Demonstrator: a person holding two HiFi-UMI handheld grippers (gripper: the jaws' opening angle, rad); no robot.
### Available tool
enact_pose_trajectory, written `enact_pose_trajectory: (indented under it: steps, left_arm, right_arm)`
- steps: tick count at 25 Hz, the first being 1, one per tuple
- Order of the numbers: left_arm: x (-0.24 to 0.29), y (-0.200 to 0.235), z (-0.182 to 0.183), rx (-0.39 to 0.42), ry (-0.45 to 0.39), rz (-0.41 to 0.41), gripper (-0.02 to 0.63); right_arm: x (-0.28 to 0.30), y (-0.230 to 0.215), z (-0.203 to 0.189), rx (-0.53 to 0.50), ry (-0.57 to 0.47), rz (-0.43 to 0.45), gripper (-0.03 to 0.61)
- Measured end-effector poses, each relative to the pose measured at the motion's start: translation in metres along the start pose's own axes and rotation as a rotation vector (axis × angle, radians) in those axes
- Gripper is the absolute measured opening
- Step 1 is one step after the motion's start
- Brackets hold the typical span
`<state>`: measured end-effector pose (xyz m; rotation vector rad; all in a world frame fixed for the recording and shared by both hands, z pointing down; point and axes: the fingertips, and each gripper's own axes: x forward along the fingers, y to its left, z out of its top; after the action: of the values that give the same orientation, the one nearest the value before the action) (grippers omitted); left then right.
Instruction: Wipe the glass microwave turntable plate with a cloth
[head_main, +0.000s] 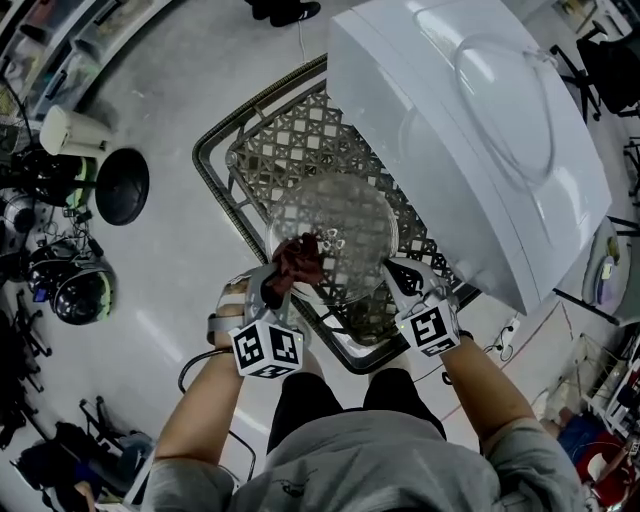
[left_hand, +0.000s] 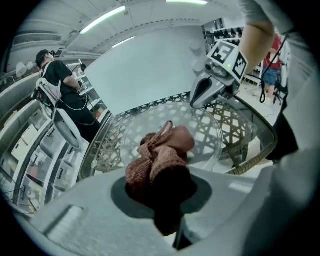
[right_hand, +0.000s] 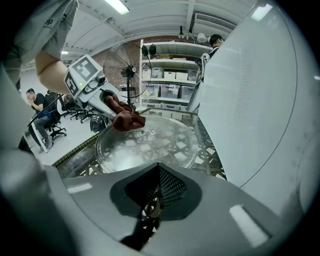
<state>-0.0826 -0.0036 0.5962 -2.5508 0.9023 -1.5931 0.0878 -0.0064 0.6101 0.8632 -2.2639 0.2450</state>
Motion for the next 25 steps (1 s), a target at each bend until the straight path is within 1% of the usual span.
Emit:
enact_pose_trajectory:
  steps: [1,3,8,10,11,12,14,17,22,25]
  left_arm:
    - [0.002,0.000,0.010,-0.005,-0.021,-0.007,0.062]
    - [0.009,-0.002,0.043,-0.010,-0.088,-0.031,0.063]
    - [0.038,-0.029,0.156,0.042,-0.277,-0.117,0.063]
    - [0.053,-0.045,0.189,0.050,-0.318,-0.170,0.063]
    - [0.061,-0.054,0.199,0.052,-0.320,-0.200,0.063]
    - [0.070,-0.062,0.203,0.057,-0.309,-0.224,0.063]
    - [0.085,-0.071,0.200,0.062,-0.266,-0.248,0.063]
    - [0.095,-0.071,0.189,0.051,-0.222,-0.246,0.060]
    - [0.092,-0.069,0.173,0.099,-0.169,-0.237,0.060]
    - [0.081,-0.065,0.151,0.084,-0.139,-0.252,0.060]
  right_arm:
    - [0.000,0.000,0.000,-0.002,0.001,-0.002,0.006]
    - [0.000,0.000,0.001,-0.001,0.001,-0.005,0.006]
    - [0.000,0.000,0.000,-0.009,-0.004,-0.017,0.006]
    - [0.000,0.000,0.001,-0.014,-0.006,-0.022,0.006]
    - [0.000,0.000,0.000,-0.016,-0.007,-0.024,0.006]
    - [0.000,0.000,0.000,-0.018,-0.007,-0.026,0.006]
    - [0.000,0.000,-0.001,-0.021,-0.005,-0.028,0.006]
    - [0.000,0.000,-0.001,-0.023,-0.007,-0.026,0.005]
    - [0.001,0.000,-0.001,-0.021,-0.007,-0.024,0.006]
    - [0.000,0.000,0.000,-0.016,-0.005,-0.021,0.006]
